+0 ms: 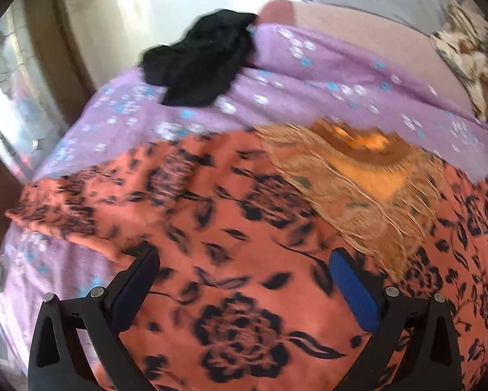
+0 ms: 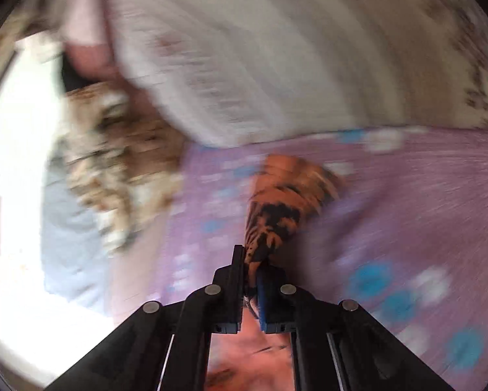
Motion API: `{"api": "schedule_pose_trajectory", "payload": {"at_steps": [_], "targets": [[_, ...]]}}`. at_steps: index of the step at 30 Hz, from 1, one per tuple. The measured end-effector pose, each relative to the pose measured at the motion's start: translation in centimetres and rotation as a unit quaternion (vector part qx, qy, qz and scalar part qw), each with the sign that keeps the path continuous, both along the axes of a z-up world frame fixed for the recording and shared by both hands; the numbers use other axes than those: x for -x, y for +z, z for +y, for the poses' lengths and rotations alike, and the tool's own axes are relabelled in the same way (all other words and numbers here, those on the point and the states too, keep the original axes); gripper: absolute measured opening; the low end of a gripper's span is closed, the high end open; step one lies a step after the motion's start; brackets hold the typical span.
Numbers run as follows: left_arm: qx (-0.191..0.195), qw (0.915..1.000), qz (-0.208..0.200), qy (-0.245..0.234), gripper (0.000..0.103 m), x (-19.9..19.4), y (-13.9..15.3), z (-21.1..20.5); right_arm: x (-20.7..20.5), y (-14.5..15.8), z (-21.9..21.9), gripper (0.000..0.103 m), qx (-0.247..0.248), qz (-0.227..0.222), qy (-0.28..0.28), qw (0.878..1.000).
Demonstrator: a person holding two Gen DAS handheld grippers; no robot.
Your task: Fold small clothes
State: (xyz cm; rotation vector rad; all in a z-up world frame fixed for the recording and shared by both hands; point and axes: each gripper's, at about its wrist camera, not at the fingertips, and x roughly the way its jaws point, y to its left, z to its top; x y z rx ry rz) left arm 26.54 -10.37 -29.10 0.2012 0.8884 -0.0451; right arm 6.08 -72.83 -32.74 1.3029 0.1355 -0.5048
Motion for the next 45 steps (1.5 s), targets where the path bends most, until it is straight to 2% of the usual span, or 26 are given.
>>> {"api": "schedule_pose_trajectory", "payload": {"at_steps": [4, 7, 9, 13, 17, 18, 19, 20, 21, 22, 24, 26, 30, 33, 35, 37, 40, 41, 43, 45], "targets": [[0.008, 0.9989, -0.007, 0.046, 0.103, -0.4, 1.8, 3.8, -3.3, 7.2, 7.6, 0.007, 0.061, -0.053, 0.088, 0.993], [-0.001, 0.9959, -0.018, 0.089, 0.103, -0.7, 2.5, 6.9, -7.8, 12.2, 16.1, 0.007, 0.095, -0.080, 0.184, 0.975], [-0.011, 0.9925, -0.027, 0.118, 0.103, -0.9, 2.9, 9.4, -10.6, 14.0, 21.9, 0.007, 0.111, -0.087, 0.241, 0.960], [-0.011, 0.9835, -0.041, 0.176, 0.103, -1.4, 3.6, 14.4, -16.1, 14.6, 33.4, 0.007, 0.099, -0.095, 0.340, 0.930], [0.004, 0.9736, -0.039, 0.225, 0.103, -1.5, 3.8, 19.7, -21.3, 11.9, 44.4, 0.012, 0.052, -0.072, 0.421, 0.903], [0.009, 0.9709, -0.037, 0.237, 0.103, -1.5, 3.8, 21.2, -22.2, 11.1, 46.7, 0.023, 0.053, -0.047, 0.439, 0.895], [0.012, 0.9686, -0.035, 0.246, 0.103, -1.3, 3.8, 22.2, -23.3, 10.2, 49.5, 0.034, 0.050, -0.024, 0.469, 0.881], [0.017, 0.9663, -0.033, 0.255, 0.103, -1.3, 3.8, 23.2, -23.3, 9.2, 50.3, 0.068, 0.040, -0.018, 0.490, 0.871], [0.024, 0.9643, -0.029, 0.262, 0.103, -1.2, 3.8, 23.9, -23.2, 8.5, 51.8, 0.079, 0.026, -0.021, 0.509, 0.860], [0.031, 0.9620, -0.026, 0.270, 0.103, -1.1, 3.8, 24.8, -22.5, 8.1, 52.7, 0.079, 0.026, -0.025, 0.514, 0.857], [0.046, 0.9586, -0.022, 0.280, 0.103, -1.1, 3.8, 25.5, -21.7, 8.3, 53.2, 0.079, 0.051, -0.025, 0.530, 0.846], [0.060, 0.9575, -0.020, 0.282, 0.103, -1.3, 3.5, 25.6, -20.8, 8.7, 52.0, 0.079, 0.082, -0.019, 0.529, 0.845], [0.057, 0.9659, -0.018, 0.252, 0.103, -2.0, 3.4, 23.5, -17.7, 8.2, 49.3, 0.076, 0.161, 0.054, 0.485, 0.858], [0.047, 0.9759, -0.004, 0.213, 0.103, -2.8, 3.0, 20.9, -15.6, 7.4, 43.2, 0.064, 0.187, 0.106, 0.437, 0.874], [0.059, 0.9750, 0.015, 0.213, 0.103, -3.4, 2.4, 20.7, -14.7, 6.2, 40.0, 0.061, 0.193, 0.134, 0.405, 0.884], [0.086, 0.9687, 0.038, 0.230, 0.103, -4.0, 1.7, 21.6, -14.2, 4.6, 37.2, 0.060, 0.188, 0.159, 0.383, 0.890], [0.134, 0.9494, 0.052, 0.279, 0.103, -4.5, 0.9, 25.0, -15.0, 0.2, 34.2, 0.060, 0.159, 0.246, 0.364, 0.884], [0.143, 0.9425, 0.053, 0.297, 0.103, -4.7, 0.7, 26.3, -15.3, -0.8, 33.7, 0.055, 0.144, 0.254, 0.368, 0.882], [0.168, 0.9298, 0.055, 0.322, 0.103, -5.0, 0.2, 28.9, -15.9, 0.5, 33.9, 0.054, 0.171, 0.248, 0.366, 0.880], [0.211, 0.9149, 0.054, 0.340, 0.103, -5.3, -0.2, 31.6, -16.2, 2.7, 34.4, 0.054, 0.198, 0.199, 0.381, 0.881]]}}
